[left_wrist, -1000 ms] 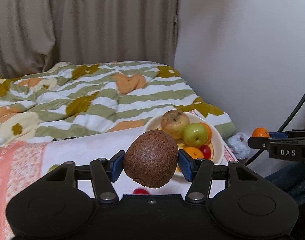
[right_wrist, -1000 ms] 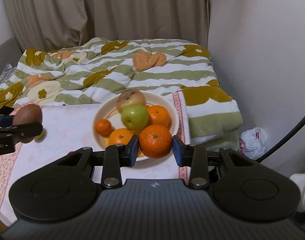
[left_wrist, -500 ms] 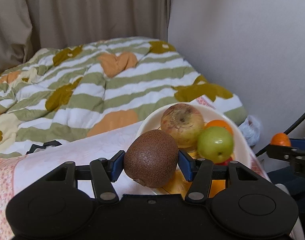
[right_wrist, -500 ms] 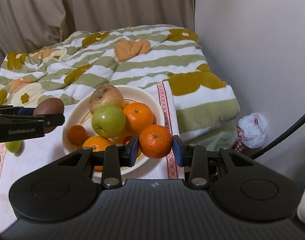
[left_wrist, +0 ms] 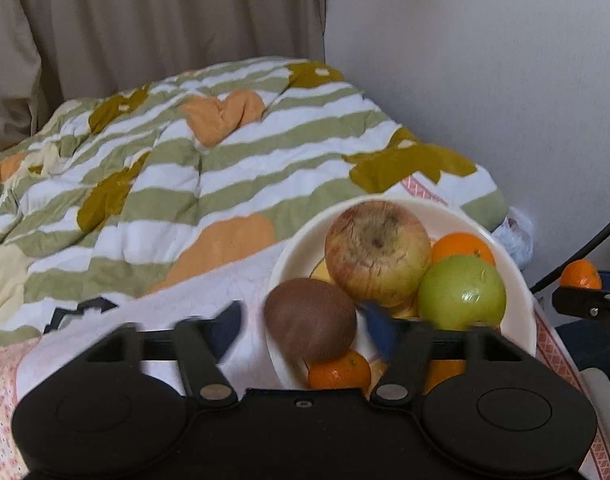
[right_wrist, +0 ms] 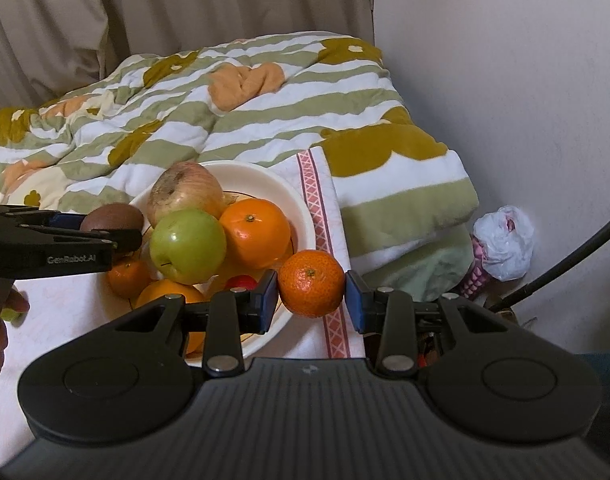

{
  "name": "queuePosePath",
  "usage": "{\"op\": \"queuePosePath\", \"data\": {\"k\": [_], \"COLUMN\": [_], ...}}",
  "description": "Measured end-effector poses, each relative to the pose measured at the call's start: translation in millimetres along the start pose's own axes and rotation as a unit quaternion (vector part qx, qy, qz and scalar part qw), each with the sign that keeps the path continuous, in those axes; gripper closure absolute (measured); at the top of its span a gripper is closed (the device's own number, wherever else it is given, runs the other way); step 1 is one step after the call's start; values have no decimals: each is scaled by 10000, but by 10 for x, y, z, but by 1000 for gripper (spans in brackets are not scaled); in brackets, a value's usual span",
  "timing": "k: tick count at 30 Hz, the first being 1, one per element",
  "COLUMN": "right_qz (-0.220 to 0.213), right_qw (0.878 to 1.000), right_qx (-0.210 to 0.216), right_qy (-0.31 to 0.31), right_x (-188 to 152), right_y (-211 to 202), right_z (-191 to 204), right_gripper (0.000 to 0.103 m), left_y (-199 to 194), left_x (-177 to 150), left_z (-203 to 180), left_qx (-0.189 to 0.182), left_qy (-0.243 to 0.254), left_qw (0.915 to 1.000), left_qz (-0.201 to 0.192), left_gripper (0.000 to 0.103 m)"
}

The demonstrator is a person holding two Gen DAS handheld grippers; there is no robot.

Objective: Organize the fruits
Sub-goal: 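Release the kiwi and tangerine into the bowl and withdraw both tools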

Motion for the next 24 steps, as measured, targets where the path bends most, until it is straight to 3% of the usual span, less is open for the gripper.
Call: {"op": "queuePosePath", "data": {"k": [1,2,11,23,24], "right_qz": [-4,-8,-78,-117,-129], "right_qw": [10000,10000,9997,9950,9948], "right_qx": [-2,-6,225,618,619], "right_qy": [12,18,-90,-772,-796], "right_x": [5,9,42,-96,-106], "right_y": [3,5,-8,292,298], "right_z": [-4,-2,82,277,274], "right_gripper": [52,52,52,51,46], "left_y": [-33,-59,-321,-639,-654], "left_x": [16,34,-56,-248,-249], "left_z": [4,9,84,177,179], "left_qx": [14,23,-16,152,172], "left_qy": [12,22,-243,-493,-499], "left_qw": [10000,9999,9996,9985,9984], "left_qz": [-81,-151,-173,-206,-220], "left_gripper": [5,4,4,4,4]}}
Point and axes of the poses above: each gripper's, at about its wrist camera, not at the fingertips, and y roughly the way its jaws point, z to its left, x to its top, the point moved 7 cm from there along y, roughly the way its jaws point, and after that the axes turned 11 degrees about -z, right-handed, at the moved point
